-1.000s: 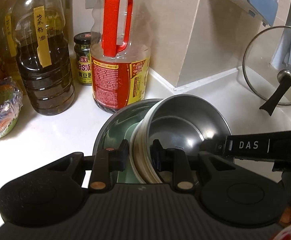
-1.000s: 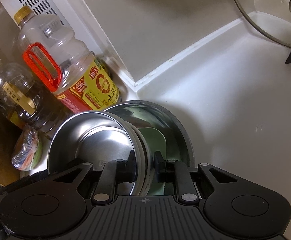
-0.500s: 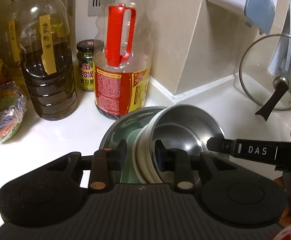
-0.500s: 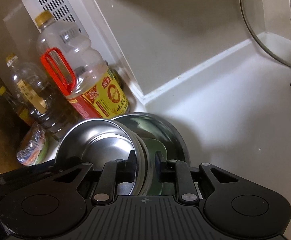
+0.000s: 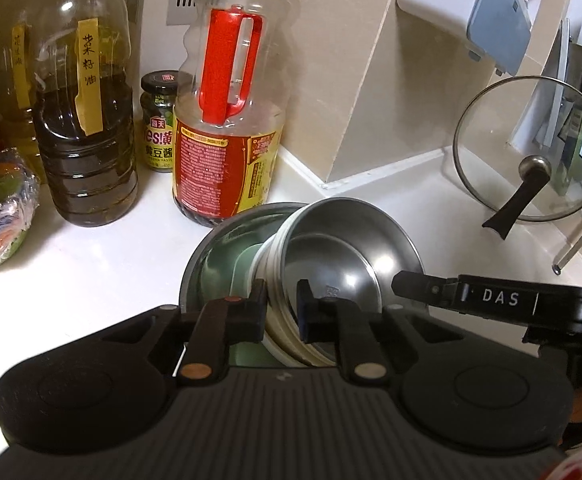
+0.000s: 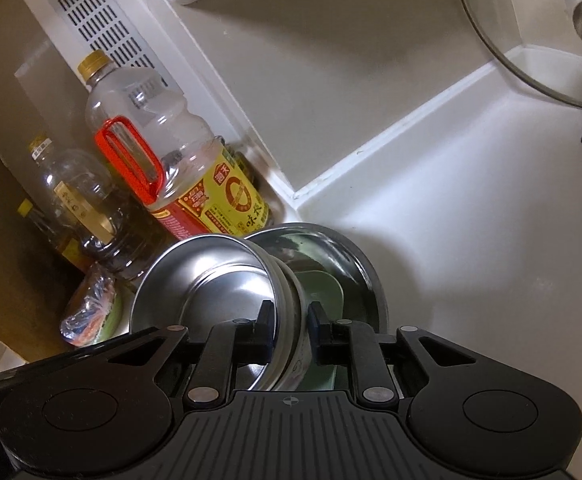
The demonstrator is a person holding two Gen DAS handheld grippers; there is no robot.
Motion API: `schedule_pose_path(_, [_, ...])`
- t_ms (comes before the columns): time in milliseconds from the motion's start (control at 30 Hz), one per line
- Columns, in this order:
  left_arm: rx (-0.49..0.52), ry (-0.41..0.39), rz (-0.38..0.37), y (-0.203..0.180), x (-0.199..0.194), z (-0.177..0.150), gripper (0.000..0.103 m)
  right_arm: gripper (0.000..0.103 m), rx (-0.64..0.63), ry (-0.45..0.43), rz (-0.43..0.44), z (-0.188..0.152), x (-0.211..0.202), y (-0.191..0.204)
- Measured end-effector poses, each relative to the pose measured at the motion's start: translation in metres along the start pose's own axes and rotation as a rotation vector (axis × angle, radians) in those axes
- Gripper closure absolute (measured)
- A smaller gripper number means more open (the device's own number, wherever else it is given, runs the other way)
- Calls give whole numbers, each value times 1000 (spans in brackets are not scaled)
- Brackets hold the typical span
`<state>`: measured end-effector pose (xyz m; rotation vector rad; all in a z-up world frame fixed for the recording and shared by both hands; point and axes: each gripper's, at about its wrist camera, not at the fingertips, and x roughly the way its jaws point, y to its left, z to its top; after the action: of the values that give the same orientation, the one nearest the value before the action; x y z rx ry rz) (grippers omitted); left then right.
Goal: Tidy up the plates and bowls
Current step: 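Lower the stack onto the green tray with both grippers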
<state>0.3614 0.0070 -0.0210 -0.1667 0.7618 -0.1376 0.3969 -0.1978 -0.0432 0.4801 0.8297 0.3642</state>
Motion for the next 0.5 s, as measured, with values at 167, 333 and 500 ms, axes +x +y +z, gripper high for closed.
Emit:
schedule_pose_path(167, [-10, 41, -16, 4, 3, 9, 91, 87, 54, 52, -21, 7, 3, 0])
schedule_pose_path(333, [-33, 87, -42, 13, 8, 22, 91, 88, 130, 129, -40, 20, 5, 0])
schedule_pose_path(500, [-30, 122, -56, 20, 14, 30, 92, 88, 174, 216, -72, 32, 8, 6])
